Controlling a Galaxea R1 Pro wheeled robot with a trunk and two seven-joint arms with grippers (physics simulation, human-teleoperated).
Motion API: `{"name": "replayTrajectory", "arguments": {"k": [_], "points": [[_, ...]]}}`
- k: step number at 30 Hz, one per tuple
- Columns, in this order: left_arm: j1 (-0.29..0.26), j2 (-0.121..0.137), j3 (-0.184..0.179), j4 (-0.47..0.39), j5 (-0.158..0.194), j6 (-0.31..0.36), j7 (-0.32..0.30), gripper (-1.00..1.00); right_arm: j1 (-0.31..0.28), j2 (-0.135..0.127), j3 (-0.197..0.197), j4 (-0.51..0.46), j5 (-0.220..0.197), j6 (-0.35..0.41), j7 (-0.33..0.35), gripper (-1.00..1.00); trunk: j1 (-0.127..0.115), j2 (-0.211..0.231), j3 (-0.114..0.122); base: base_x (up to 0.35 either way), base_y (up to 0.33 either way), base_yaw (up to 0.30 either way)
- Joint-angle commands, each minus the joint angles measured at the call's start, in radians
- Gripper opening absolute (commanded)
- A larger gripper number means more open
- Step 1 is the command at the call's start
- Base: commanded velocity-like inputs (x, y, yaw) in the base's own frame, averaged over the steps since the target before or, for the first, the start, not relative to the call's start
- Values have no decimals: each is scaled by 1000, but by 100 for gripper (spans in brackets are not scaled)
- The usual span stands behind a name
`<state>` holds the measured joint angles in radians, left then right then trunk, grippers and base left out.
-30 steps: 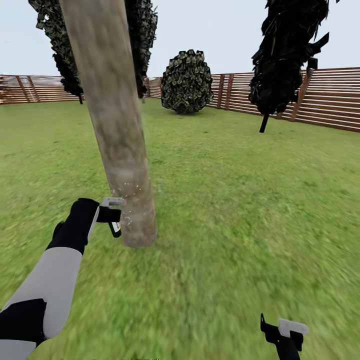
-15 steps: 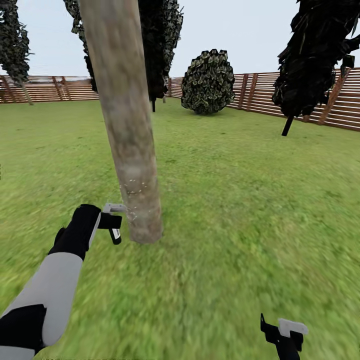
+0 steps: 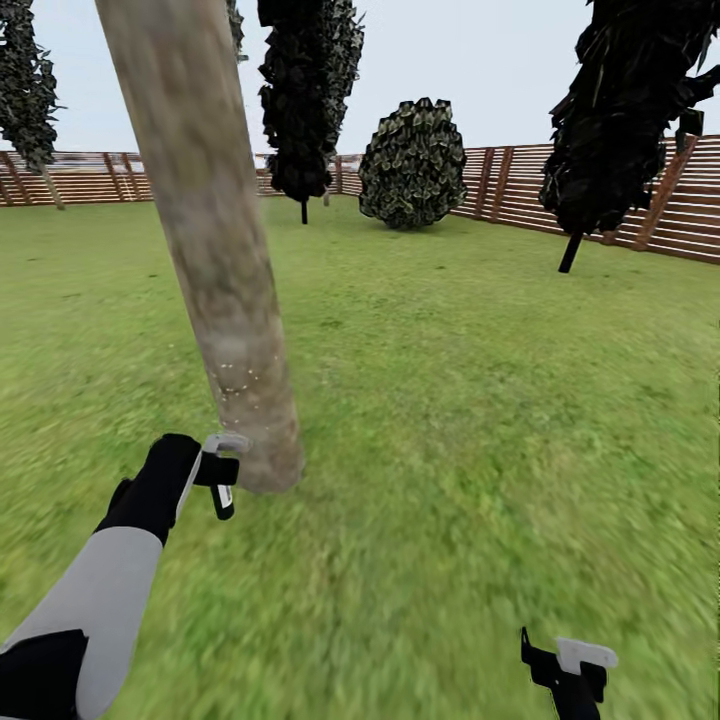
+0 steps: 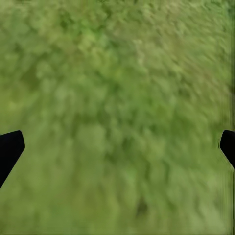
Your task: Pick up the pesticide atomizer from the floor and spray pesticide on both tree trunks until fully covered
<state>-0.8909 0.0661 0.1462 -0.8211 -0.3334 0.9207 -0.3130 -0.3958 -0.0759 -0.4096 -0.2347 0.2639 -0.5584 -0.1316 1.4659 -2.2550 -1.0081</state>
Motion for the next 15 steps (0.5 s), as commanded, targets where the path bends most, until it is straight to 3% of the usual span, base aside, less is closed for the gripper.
{"name": "replayTrajectory", "arguments": {"k": [1,6,13,15], "points": [[2,0,1,-1,1,0,0,-100,0,0,0,0,0,0,0,100,0,0,0,92,-276,0],[3,0,3,-6,2,-1,93,-100,0,1,0,0,0,0,0,100,0,0,0,202,-214,166],[5,0,16,-2,5,-3,104,-100,0,1,0,0,0,0,0,100,0,0,0,211,-137,275],[49,-1,21,-1,6,-5,104,-100,0,1,0,0,0,0,0,100,0,0,0,18,-9,278]]}}
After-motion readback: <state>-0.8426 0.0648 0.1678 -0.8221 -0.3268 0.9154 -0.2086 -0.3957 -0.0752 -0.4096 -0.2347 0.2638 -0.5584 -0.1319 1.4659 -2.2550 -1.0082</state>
